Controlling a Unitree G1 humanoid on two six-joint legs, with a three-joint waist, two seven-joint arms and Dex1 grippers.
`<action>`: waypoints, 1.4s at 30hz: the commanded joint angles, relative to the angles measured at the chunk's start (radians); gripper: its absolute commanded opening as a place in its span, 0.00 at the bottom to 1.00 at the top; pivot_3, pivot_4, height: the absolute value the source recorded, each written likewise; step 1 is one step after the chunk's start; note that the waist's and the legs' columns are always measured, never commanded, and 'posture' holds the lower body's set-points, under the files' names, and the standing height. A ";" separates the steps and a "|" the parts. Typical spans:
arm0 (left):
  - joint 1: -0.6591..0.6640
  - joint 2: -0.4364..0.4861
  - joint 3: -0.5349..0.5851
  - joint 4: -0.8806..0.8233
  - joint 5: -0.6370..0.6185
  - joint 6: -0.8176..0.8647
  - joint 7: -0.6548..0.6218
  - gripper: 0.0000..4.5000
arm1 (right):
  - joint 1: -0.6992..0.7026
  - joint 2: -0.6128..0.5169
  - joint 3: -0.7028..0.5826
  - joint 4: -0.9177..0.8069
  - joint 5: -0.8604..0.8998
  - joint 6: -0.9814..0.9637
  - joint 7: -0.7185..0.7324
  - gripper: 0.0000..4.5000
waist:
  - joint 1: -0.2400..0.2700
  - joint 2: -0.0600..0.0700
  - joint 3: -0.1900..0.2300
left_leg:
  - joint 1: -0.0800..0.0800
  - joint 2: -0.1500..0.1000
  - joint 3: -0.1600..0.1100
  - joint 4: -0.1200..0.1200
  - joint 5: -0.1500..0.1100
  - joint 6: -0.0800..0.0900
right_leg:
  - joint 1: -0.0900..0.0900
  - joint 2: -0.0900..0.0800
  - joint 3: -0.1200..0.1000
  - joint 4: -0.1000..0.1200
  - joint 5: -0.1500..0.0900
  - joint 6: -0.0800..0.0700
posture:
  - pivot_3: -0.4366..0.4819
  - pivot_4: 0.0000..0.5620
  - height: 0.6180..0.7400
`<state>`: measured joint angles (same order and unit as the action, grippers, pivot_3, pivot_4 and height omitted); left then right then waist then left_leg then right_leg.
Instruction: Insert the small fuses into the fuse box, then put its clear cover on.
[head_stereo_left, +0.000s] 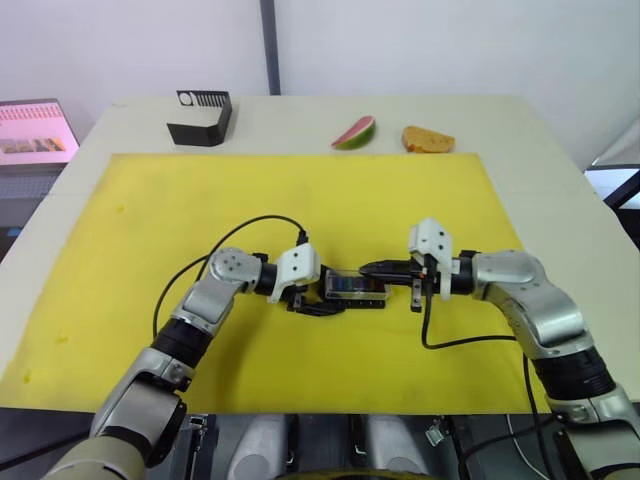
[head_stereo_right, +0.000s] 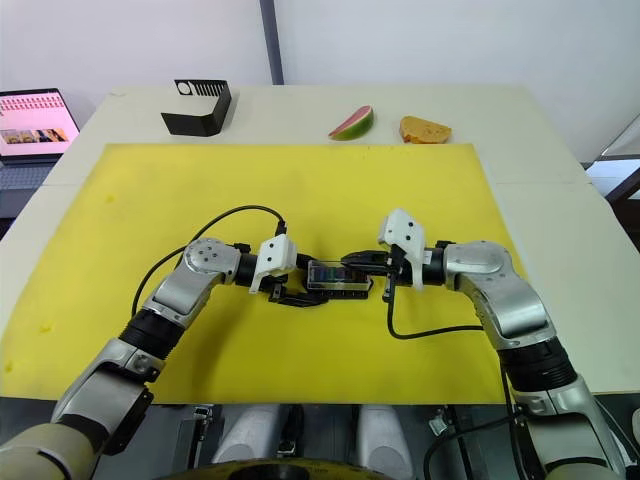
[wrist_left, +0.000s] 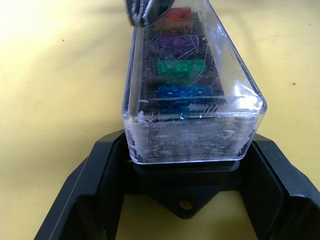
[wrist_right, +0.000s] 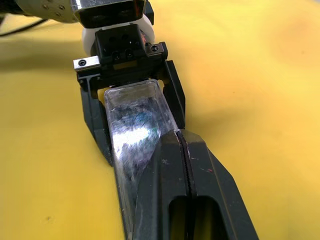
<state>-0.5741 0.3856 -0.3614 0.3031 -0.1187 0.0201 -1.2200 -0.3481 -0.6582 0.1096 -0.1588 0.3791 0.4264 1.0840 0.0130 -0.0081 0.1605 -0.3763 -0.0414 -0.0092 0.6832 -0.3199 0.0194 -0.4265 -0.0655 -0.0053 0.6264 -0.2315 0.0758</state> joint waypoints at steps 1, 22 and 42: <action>0.001 0.007 0.006 -0.014 0.012 0.011 0.008 0.58 | 0.001 0.017 0.051 -0.055 -0.009 0.049 -0.023 0.00 | 0.000 0.000 0.000 | 0.000 0.000 0.000 0.000 0.000 0.000 | 0.000 0.000 0.000 0.000 0.000 0.000 | 0.48 0.27 1.00; -0.003 -0.011 -0.002 -0.004 0.023 0.008 0.022 0.58 | -0.071 -0.036 0.269 -0.075 -0.199 0.208 -0.098 0.00 | 0.001 -0.001 -0.008 | 0.001 0.000 0.000 -0.001 0.000 0.000 | 0.001 0.000 0.000 0.000 -0.002 -0.003 | 0.48 0.27 1.00; 0.095 0.341 0.188 -0.300 -0.218 0.266 -0.207 1.00 | 0.100 -0.467 -0.398 -0.317 0.258 0.321 0.179 0.63 | -0.012 0.003 -0.002 | -0.012 0.002 0.000 -0.002 -0.001 0.001 | -0.011 0.001 0.000 -0.006 0.000 -0.001 | 0.48 0.27 1.00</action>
<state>-0.4902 0.6647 -0.2544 0.1020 -0.2555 0.2099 -1.3728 -0.2617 -1.0960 -0.2140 -0.4492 0.5890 0.7328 1.2146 0.0009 -0.0051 0.1584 -0.3898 -0.0389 -0.0092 0.6806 -0.3205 0.0203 -0.4389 -0.0640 -0.0059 0.6210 -0.2313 0.0759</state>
